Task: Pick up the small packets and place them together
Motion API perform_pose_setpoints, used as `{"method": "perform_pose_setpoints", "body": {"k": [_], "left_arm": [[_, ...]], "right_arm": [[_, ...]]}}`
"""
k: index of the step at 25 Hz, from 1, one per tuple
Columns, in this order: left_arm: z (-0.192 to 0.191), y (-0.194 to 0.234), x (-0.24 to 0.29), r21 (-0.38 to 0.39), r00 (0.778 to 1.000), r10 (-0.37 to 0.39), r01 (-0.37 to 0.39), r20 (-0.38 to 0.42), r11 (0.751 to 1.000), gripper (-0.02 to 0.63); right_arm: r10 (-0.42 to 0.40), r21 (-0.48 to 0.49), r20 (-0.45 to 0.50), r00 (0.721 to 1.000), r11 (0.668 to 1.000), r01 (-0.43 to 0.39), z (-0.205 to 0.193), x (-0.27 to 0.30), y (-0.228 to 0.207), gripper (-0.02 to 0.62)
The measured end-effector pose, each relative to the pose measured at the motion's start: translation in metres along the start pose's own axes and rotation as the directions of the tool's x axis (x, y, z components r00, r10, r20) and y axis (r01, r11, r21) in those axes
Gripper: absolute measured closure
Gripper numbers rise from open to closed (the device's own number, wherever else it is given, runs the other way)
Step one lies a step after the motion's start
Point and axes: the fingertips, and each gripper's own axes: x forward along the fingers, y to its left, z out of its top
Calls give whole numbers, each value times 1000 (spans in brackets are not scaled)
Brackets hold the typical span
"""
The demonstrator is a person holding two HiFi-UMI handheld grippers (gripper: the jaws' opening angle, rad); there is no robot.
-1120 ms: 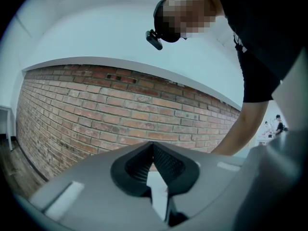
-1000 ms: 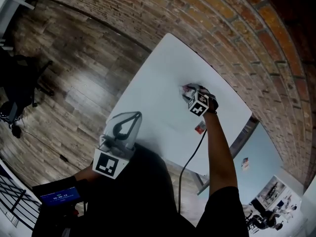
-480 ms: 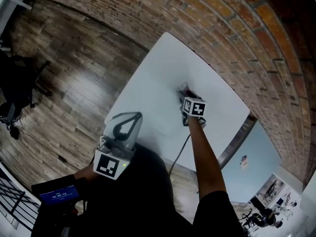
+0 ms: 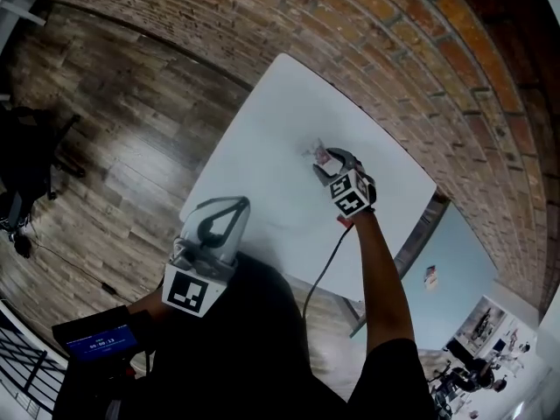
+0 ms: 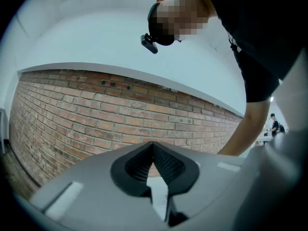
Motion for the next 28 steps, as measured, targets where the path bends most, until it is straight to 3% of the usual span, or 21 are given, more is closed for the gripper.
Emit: {"method": "perform_pose_setpoints", "body": {"k": [1, 2, 5, 6, 8, 11, 14, 16, 17, 19, 21, 23, 25, 28], "left_arm": [[-1, 0, 0, -6, 1000, 0, 0, -3, 1000, 606], [-2, -1, 1, -9, 1000, -2, 2, -5, 1000, 606], [-4, 1, 0, -9, 1000, 3, -3, -11, 1000, 606], [-4, 3, -2, -11, 1000, 11, -11, -11, 1000, 606], [-6, 10, -6, -18, 999, 35, -35, -14, 999, 606], [-10, 19, -14, -21, 998, 66, -66, -23, 998, 606], [-14, 25, -20, -20, 996, 80, -81, -33, 997, 606], [-16, 30, -22, -23, 995, 87, -88, -39, 996, 606], [-16, 32, -22, -25, 995, 90, -91, -40, 996, 606], [-16, 35, -21, -33, 995, 90, -92, -41, 995, 606], [-15, 33, -19, -37, 996, 81, -82, -40, 996, 606], [-13, 28, -16, -37, 997, 66, -68, -32, 997, 606], [-10, 20, -11, -46, 998, 51, -52, -25, 998, 606], [-9, 9, -8, -55, 1000, 18, -19, -26, 998, 606]], "right_arm": [[17, -165, -63, 998, 986, -27, -4, 4, 6, 382], [31, -312, -128, 991, 948, -70, -11, 9, 11, 379], [43, -611, -285, 958, 762, -216, -28, 28, 21, 370], [41, -654, -318, 947, 714, -251, -30, 33, 22, 370], [40, -695, -367, 929, 653, -302, -31, 42, 19, 370], [55, -695, -426, 903, 619, -366, -37, 52, 20, 373], [72, -672, -445, 893, 632, -386, -46, 55, 22, 370], [74, -651, -428, 901, 666, -364, -48, 56, 22, 370], [76, -625, -417, 906, 699, -347, -47, 57, 22, 370], [90, -514, -389, 917, 805, -297, -44, 57, 20, 370], [109, -317, -339, 934, 922, -223, -40, 57, 18, 356], [112, -94, -273, 956, 985, -142, -41, 55, 15, 357], [96, 68, -227, 969, 994, -82, -51, 49, 17, 357], [77, 139, -224, 971, 989, -46, -68, 41, 32, 358]]}}
